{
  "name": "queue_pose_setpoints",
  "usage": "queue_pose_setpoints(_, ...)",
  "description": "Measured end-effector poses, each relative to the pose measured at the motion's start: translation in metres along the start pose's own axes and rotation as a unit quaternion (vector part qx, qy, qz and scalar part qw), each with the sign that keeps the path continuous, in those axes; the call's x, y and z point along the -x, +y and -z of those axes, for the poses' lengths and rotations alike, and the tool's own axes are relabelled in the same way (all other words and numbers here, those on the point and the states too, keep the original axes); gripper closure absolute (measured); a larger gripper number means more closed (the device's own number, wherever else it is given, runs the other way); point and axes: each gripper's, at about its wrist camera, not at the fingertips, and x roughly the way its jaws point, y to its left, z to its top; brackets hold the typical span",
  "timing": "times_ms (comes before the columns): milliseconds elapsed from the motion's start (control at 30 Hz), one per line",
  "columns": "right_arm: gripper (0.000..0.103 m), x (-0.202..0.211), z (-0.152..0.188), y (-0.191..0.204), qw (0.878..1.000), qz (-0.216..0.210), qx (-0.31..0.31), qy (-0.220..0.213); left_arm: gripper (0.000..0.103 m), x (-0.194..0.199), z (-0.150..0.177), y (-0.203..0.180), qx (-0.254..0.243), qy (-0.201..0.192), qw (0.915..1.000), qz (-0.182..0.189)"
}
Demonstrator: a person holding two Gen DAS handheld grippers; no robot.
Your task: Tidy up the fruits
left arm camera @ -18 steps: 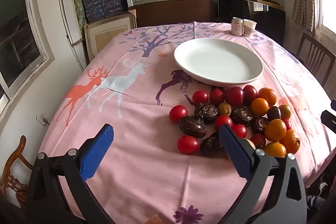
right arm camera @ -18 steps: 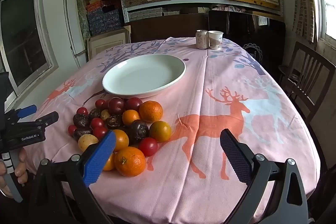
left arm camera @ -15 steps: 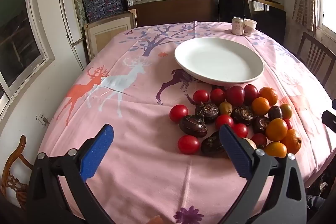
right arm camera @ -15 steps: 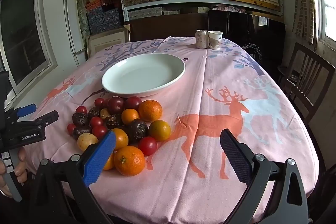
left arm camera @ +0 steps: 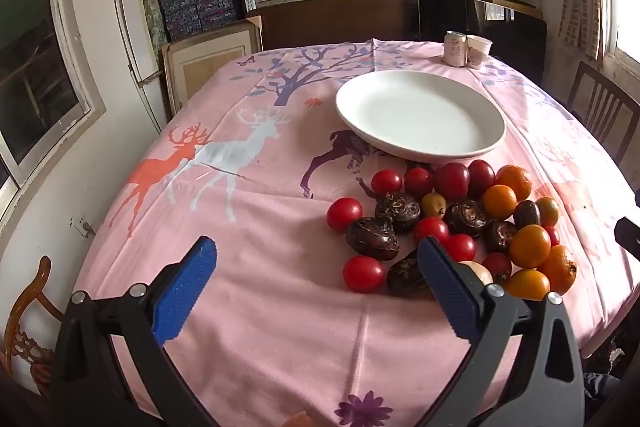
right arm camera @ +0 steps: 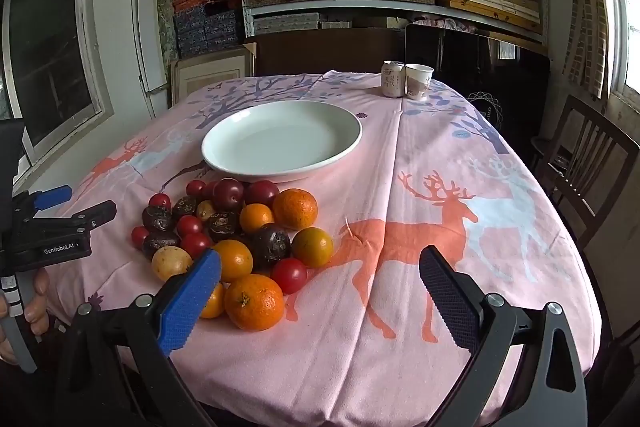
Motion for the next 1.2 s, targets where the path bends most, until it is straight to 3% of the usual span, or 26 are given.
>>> queue_pose_setpoints(533,0.004,0.000,0.004,0.011,1.000,-0.016,0.023,0.004,0.004,0.001,0.002,0.001,-0.001,-0.002,1.0000,-0.001)
queue_pose_setpoints(1200,0.004,0.011,0.004,0.010,0.999,0.006,0.026,-0.023,0.004,0.005,0.003,-0.001,-0.007,-0.011,0.9999,-0.008)
